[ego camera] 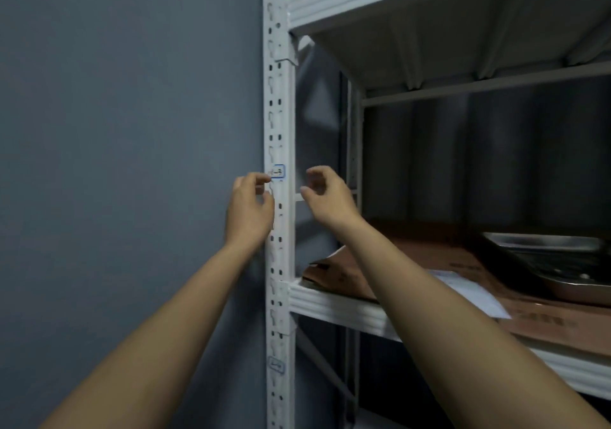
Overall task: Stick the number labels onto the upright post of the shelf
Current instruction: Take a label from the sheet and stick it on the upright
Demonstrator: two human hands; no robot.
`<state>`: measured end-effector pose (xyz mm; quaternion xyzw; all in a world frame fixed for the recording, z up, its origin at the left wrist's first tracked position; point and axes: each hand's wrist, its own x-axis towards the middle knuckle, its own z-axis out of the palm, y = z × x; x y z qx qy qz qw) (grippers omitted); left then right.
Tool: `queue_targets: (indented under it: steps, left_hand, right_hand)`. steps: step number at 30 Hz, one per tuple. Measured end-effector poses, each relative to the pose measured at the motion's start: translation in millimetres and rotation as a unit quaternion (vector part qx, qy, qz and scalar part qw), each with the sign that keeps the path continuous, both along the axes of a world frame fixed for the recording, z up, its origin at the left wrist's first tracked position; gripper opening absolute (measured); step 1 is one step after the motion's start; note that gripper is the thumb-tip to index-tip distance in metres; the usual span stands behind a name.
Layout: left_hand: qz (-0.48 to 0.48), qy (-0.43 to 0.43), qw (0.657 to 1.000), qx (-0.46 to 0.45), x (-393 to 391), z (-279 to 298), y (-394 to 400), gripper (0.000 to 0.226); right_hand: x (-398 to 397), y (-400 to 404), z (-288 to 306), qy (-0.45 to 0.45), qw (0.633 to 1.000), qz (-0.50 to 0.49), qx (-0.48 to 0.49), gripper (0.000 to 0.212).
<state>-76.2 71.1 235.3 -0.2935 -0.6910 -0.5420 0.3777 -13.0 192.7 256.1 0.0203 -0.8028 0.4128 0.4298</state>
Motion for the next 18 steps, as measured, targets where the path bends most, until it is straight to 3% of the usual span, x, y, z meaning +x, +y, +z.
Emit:
queue_targets:
  steps: [5,9,18]
  left_hand:
    - [0.016,0.001,1.000,-0.011,-21.5,0.7,-18.2,0.024]
    - [0.010,0.009,1.000,-0.014,-36.1,4.2,-15.1,0.025]
    - [-0.032,0.044,0.998,0.030,-59.5,9.4,5.3,0.019]
  right_hand:
    - [-30.3,-14.1,5.6,-0.011,0.999,0.019,-0.050,0.053]
    - [-52.9,-13.5,2.3,0.020,0.998,0.051,-0.041,0.035]
    - [-74.1,6.9,-0.3,0.029,0.995,0.081,-0.049,0.037]
